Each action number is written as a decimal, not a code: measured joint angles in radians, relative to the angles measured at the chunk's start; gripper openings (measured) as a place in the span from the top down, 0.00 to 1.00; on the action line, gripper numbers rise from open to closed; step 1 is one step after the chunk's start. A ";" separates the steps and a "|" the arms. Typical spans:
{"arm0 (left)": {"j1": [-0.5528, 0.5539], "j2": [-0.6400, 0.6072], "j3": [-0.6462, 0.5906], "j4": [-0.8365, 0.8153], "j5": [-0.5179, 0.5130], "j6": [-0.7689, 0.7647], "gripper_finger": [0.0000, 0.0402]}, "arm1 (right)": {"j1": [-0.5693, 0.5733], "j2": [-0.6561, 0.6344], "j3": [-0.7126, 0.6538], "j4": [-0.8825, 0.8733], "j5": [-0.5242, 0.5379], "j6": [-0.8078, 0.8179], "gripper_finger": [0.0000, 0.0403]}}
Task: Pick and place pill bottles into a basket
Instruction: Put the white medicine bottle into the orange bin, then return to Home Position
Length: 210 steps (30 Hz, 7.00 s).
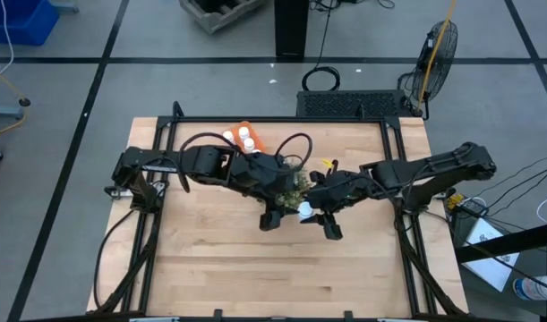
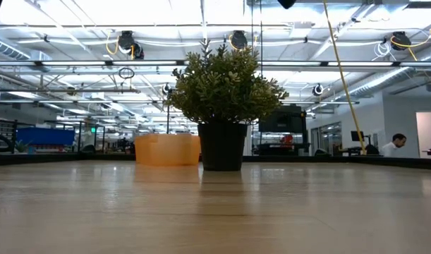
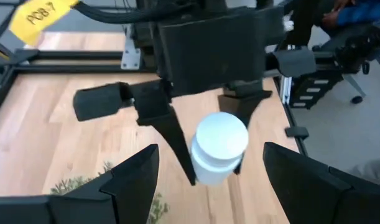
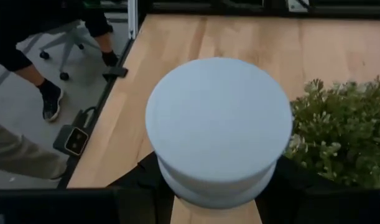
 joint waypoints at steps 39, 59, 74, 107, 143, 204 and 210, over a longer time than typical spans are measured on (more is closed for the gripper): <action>-0.024 0.000 -0.039 -0.065 0.005 -0.076 0.27 | -0.038 0.118 0.119 0.045 -0.051 -0.042 0.62; -0.009 -0.002 -0.039 -0.021 -0.021 -0.060 0.61 | -0.037 0.103 0.119 0.024 -0.047 -0.031 0.43; 0.170 -0.170 -0.033 -0.279 -0.319 0.032 0.61 | 0.113 -0.043 0.022 -0.245 -0.023 0.227 0.12; 0.490 -0.467 -1.165 0.554 -0.148 0.020 0.61 | 0.361 -0.255 -0.536 0.396 0.083 0.768 0.18; 0.533 -0.395 -1.465 0.939 -0.068 -0.020 0.61 | 0.346 -0.255 -0.536 0.413 0.083 0.831 0.18; -0.375 -1.035 -1.040 0.803 -0.084 -0.046 0.37 | 0.311 -0.631 -0.358 0.435 0.187 0.435 0.18; -0.425 -1.064 -1.039 0.831 -0.006 0.108 0.37 | 0.311 -0.690 -0.332 0.519 0.185 0.316 0.18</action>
